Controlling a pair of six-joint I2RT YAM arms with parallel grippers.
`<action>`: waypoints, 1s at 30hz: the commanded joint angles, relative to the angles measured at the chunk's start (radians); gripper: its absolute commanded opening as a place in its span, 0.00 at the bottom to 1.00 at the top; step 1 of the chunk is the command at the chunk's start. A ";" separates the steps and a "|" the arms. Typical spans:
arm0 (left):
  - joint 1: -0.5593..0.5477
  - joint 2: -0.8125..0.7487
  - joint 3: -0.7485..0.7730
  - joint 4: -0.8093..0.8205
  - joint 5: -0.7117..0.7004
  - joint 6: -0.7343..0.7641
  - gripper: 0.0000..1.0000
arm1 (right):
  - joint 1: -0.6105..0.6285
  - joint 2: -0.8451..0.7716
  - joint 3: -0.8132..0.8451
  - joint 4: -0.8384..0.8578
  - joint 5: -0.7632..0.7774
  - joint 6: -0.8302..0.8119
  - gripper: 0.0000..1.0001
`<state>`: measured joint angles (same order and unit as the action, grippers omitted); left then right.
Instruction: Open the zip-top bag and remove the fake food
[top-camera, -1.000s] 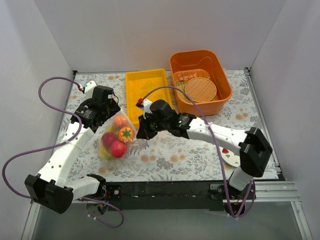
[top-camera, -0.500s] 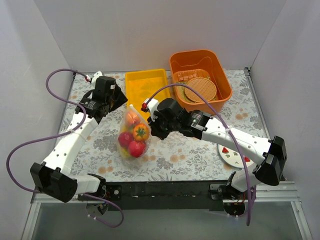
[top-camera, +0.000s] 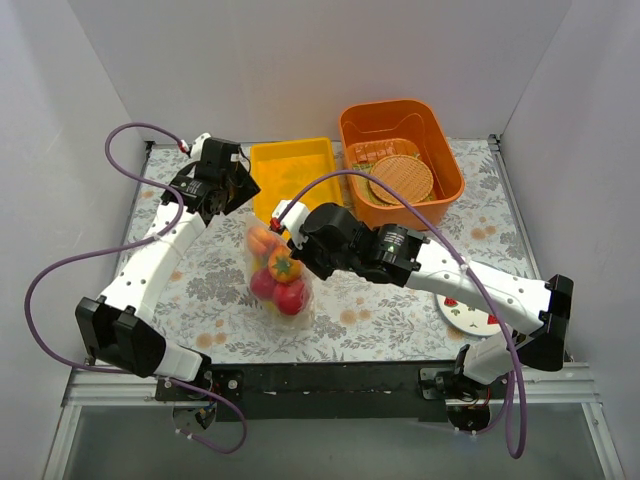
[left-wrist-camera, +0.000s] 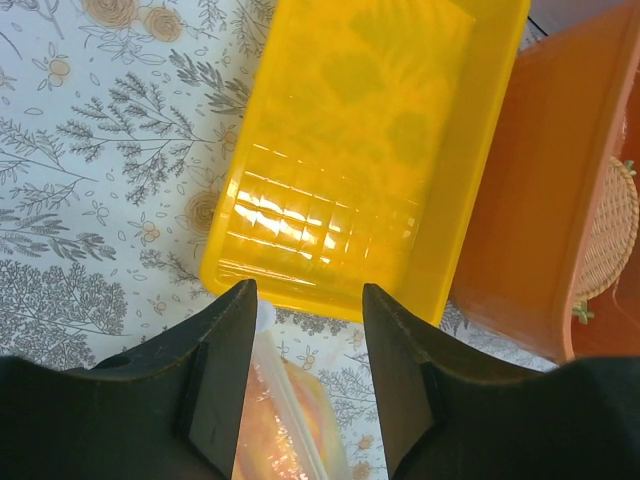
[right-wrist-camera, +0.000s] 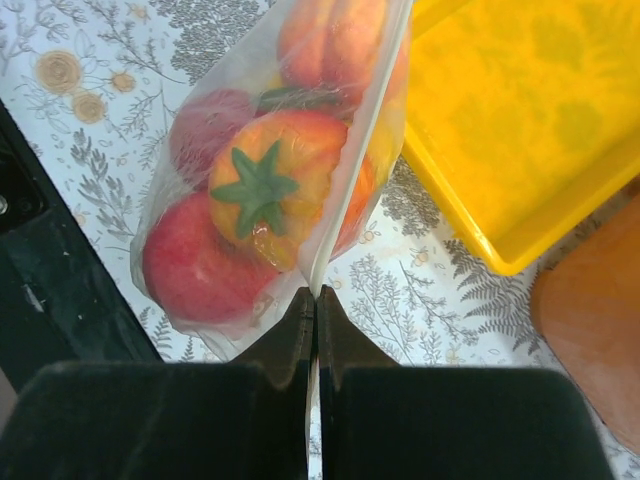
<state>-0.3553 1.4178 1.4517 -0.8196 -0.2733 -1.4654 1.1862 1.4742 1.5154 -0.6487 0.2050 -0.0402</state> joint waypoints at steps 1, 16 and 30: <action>0.006 -0.028 -0.017 -0.053 -0.067 -0.045 0.45 | 0.023 -0.011 0.078 -0.003 0.080 -0.038 0.01; 0.059 0.029 -0.008 -0.049 0.108 -0.101 0.52 | 0.090 -0.023 0.038 0.050 0.155 -0.081 0.01; 0.056 0.032 -0.051 -0.110 0.149 -0.087 0.53 | 0.176 0.046 0.085 0.026 0.240 -0.104 0.01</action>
<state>-0.3004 1.5105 1.4445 -0.8963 -0.1455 -1.5593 1.3361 1.5028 1.5513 -0.6708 0.3946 -0.1238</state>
